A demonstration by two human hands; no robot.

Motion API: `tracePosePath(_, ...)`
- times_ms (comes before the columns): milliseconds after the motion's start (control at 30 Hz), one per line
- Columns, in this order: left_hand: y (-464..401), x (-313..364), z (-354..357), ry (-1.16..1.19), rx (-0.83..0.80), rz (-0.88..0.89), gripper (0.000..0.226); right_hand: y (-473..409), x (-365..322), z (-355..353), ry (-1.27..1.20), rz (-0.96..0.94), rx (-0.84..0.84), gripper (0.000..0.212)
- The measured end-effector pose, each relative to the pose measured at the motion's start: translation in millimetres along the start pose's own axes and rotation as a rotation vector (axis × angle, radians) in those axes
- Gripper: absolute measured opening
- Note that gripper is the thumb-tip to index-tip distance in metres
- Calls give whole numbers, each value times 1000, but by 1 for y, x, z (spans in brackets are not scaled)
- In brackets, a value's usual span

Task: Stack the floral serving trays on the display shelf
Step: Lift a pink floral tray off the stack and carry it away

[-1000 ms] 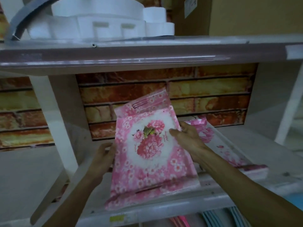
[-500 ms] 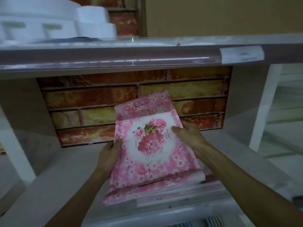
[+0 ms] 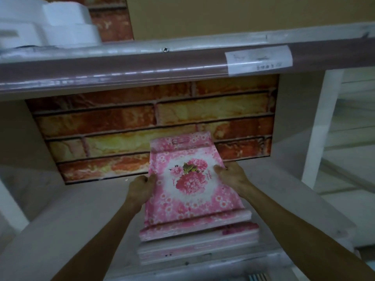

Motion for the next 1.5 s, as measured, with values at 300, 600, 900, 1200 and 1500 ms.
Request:
tracePosePath(300, -7, 2, 9, -280, -51, 94, 57, -13, 26, 6, 203, 48, 41, 36)
tracePosePath(600, -6, 4, 12, -411, -65, 112, 54, -13, 37, 8, 343, 59, 81, 42)
tracePosePath(900, -9, 1, 5, -402, -26, 59, 53, -19, 40, 8, 357, 12, 108, 39)
tracePosePath(1200, -10, 9, 4, -495, -19, 94, 53, -22, 45, 9, 332, 33, 103, 36)
tracePosePath(1500, -7, 11, 8, -500, -111, 96, 44, -20, 39, 5, 265, -28, 83, 34)
Point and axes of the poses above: each hand's wrist, its own y-axis away from the middle knuckle, its own z-axis out of the palm, x = y × z, the point moved 10 cm from there along -y, towards the middle knuckle, and after that the axes turned 1 degree about -y, right-handed, at the moved point
